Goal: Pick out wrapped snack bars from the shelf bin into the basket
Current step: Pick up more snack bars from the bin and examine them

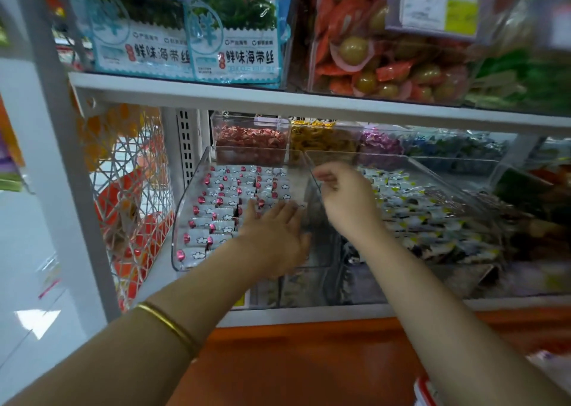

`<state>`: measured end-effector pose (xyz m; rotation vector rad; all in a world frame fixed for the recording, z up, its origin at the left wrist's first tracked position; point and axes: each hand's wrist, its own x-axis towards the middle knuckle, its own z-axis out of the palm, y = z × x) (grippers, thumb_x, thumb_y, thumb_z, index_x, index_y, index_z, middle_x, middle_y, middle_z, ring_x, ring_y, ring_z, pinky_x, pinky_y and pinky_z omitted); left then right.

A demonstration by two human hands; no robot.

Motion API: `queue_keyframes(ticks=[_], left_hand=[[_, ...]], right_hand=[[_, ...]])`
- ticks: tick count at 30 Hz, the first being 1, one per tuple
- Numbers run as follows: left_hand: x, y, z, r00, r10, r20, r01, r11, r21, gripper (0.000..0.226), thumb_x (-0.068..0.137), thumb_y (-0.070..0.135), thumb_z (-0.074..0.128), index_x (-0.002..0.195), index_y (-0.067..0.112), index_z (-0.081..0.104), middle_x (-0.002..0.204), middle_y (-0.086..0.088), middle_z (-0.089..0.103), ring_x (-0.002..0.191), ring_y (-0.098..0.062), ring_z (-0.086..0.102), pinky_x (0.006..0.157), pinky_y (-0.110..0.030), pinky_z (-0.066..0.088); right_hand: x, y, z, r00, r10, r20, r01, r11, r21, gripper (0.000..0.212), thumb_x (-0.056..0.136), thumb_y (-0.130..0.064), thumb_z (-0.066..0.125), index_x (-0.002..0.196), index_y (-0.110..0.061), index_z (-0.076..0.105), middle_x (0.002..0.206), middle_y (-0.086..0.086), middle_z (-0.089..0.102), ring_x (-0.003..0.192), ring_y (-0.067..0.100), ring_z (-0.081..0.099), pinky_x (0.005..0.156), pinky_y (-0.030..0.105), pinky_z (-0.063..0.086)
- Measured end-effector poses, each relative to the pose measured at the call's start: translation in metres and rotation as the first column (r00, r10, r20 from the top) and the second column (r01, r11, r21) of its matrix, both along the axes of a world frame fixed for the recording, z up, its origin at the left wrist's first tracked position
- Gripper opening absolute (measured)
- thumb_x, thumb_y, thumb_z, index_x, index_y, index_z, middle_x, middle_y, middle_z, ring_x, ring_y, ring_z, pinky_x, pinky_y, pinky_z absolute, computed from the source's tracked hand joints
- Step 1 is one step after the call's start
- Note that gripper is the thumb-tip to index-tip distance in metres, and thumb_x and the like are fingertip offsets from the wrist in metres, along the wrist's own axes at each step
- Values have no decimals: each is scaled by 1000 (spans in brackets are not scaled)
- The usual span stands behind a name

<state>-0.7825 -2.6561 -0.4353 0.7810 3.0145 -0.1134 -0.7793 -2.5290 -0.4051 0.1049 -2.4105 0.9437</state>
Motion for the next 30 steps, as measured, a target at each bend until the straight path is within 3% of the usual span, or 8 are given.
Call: queue_keyframes(ticks=[2,4,8,13,16,20,23,30], left_hand=[[0,-5,-1,1000,1,-7,-1,1000,-20,58,99,45,8,150,19,-1,159,-1,-7,145,-17,-8,110,-60,-6],[1,-8,0,1000,2,-8,-3,1000,-21,58,99,45,8,150,19,-2,159,-1,-6,145,-17,-8,110,-61,-5],[1,-9,-1,999,6,-34,-7,1000,-31,59,99,45,7,150,18,-3,159,-2,-6,145,-17,-8,111,-60,-4],[5,-9,-3,997,22,-70,-22,1000,-5,60,98,45,7,149,16,-5,159,-4,-6,145,-18,-8,112,-56,-4],[8,-10,-4,996,23,-81,-23,1000,10,60,99,44,8,150,14,-4,159,-6,-6,145,-21,-8,114,-54,-2],[9,-11,-3,995,21,-96,-21,1000,2,61,99,43,9,150,12,0,159,-10,-2,146,-25,-5,115,-54,0],[7,-12,-2,996,32,-78,-31,999,10,60,99,44,9,151,14,2,159,-10,0,146,-24,-4,114,-54,-1],[6,-12,-2,997,33,-71,-28,998,64,59,99,46,10,151,18,4,159,-8,3,146,-23,-1,114,-53,-1]], right_hand=[[4,-1,-4,1000,14,21,-16,997,78,34,94,-2,43,123,-11,58,126,7,58,115,20,53,86,17,35],[5,-3,-4,999,27,18,-31,972,231,37,93,-3,44,127,-12,56,131,9,55,125,24,45,98,26,37],[-10,-8,6,992,-86,93,6,769,639,41,90,-6,50,129,-15,54,144,12,42,139,27,24,110,39,26],[-39,-25,15,968,-205,144,-18,518,855,24,89,-16,55,112,-15,60,133,8,50,131,29,32,109,43,28],[-49,-33,15,984,-157,86,-7,445,896,18,90,-18,54,105,-16,63,118,5,59,123,28,40,105,41,28],[-55,-36,15,988,-14,153,-119,553,824,13,89,-9,53,82,-16,61,95,4,64,96,23,58,83,34,46],[-60,-37,16,950,28,311,-251,662,706,12,88,-1,53,87,-5,65,97,12,65,92,26,60,87,36,49],[-65,-33,23,910,46,411,-343,638,690,13,85,2,55,95,-2,62,103,16,63,94,29,59,75,34,46]])
